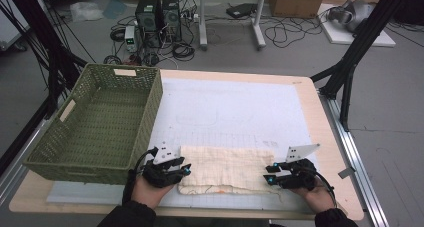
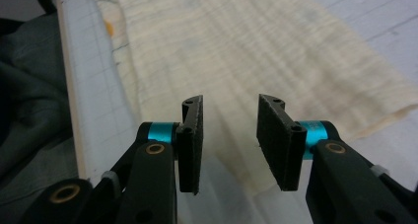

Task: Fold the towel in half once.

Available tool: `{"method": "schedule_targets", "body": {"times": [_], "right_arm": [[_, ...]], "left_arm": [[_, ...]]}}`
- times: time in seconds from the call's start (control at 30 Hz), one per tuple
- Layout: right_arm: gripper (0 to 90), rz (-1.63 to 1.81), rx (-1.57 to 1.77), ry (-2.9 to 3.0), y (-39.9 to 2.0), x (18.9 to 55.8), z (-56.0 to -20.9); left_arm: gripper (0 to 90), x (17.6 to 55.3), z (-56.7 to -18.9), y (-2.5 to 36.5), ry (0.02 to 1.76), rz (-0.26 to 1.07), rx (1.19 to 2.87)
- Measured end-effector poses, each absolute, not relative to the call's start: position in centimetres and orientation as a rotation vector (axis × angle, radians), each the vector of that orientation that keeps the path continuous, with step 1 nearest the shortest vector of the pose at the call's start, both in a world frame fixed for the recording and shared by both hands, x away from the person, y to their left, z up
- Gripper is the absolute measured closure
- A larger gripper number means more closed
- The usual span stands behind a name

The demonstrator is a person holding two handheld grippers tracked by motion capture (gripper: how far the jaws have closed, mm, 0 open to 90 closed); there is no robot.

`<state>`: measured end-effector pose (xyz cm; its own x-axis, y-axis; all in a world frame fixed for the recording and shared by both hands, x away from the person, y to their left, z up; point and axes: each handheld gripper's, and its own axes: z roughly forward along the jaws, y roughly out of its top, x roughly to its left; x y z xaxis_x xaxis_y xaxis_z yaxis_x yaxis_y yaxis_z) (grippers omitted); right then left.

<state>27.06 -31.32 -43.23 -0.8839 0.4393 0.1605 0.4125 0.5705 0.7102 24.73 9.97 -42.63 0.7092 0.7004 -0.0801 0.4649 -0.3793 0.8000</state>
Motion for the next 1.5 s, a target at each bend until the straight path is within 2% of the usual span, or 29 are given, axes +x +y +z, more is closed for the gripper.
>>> {"method": "schedule_targets", "body": {"times": [0.13, 0.3, 0.4, 0.47, 0.53, 1.03, 1.5], "right_arm": [[64.9, 1.206, 0.715, 2.775, -31.1, 26.5, -43.7], [72.1, 1.193, 0.699, 2.766, -31.1, 26.2, -44.0], [78.0, 1.179, 0.698, 2.758, -31.1, 26.1, -44.1], [83.5, 1.182, 0.692, 2.759, -31.1, 26.1, -44.1], [86.7, 1.176, 0.694, 2.760, -31.0, 26.1, -44.0], [87.9, 1.266, 0.691, 2.671, -31.8, 25.4, -42.5], [87.8, 1.282, 0.691, 2.667, -32.1, 24.9, -42.2]], "left_arm": [[65.3, 24.0, -43.2, 9.9, 0.848, 0.333, 2.080], [67.8, 23.7, -44.2, 9.9, 0.814, 0.274, 2.140], [73.5, 23.8, -44.4, 10.1, 0.805, 0.281, 2.141], [83.0, 23.8, -44.4, 10.0, 0.793, 0.290, 2.148], [88.1, 23.9, -44.4, 10.0, 0.789, 0.288, 2.144], [88.9, 23.1, -42.6, 10.6, 0.776, 0.300, 2.029], [88.7, 22.6, -42.3, 10.9, 0.767, 0.262, 2.014]]}}
